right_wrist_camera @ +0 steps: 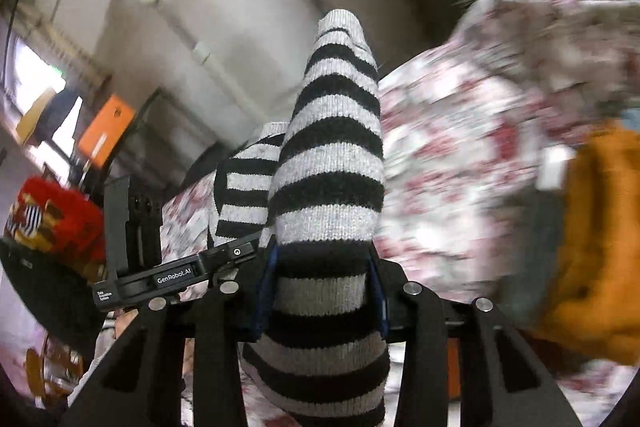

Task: Fold small clothes
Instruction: 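Grasp the folded sweater with the right gripper and lift it, then lower the folded sweater onto the bedspread and open the right gripper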

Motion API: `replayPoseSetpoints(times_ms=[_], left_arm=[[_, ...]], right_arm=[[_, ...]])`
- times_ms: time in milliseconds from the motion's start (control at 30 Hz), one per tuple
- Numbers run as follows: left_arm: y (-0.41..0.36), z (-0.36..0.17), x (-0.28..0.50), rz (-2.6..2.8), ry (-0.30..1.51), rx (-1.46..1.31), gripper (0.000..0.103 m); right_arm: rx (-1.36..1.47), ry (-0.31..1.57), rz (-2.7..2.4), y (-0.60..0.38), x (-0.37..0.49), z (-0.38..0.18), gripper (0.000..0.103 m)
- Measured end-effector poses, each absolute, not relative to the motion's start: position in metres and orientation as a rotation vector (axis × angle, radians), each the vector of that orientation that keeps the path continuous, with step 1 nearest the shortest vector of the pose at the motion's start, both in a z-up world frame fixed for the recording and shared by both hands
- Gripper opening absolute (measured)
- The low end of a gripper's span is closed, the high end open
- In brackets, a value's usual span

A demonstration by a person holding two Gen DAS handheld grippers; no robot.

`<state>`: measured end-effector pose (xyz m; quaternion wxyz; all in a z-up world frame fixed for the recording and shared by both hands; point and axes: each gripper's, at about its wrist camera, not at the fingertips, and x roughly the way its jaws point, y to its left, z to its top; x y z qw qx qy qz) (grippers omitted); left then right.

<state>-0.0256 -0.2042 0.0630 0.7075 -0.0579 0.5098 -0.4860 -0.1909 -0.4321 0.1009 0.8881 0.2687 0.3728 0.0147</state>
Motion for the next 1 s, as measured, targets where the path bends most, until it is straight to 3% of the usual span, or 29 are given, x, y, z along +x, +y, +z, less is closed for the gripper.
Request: replayPoseSetpoints(times_ms=[300, 633, 733, 800, 867, 1000], left_arm=[[-0.381, 0.100, -0.096, -1.245, 1.123, 0.022, 0.037], [-0.460, 0.057, -0.127, -1.266, 1.197, 0.138, 0.037], [-0.470, 0.031, -0.129, -1.210, 1.236, 0.195, 0.057], [-0.476, 0.009, -0.128, -1.142, 1.247, 0.239, 0.077], [-0.475, -0.002, -0.125, -1.096, 1.248, 0.242, 0.084], [-0.470, 0.005, -0.122, -1.049, 1.243, 0.238, 0.088]], right_arm=[[0.679, 0.641, -0.161, -0.570, -0.286, 0.121, 0.040], [0.846, 0.614, -0.263, -0.640, -0.325, 0.060, 0.040], [0.899, 0.638, -0.314, -0.653, -0.326, 0.029, 0.044], [0.935, 0.661, -0.350, -0.655, -0.327, 0.007, 0.049], [0.961, 0.666, -0.367, -0.658, -0.325, -0.009, 0.060], [0.970, 0.661, -0.371, -0.657, -0.324, -0.004, 0.063]])
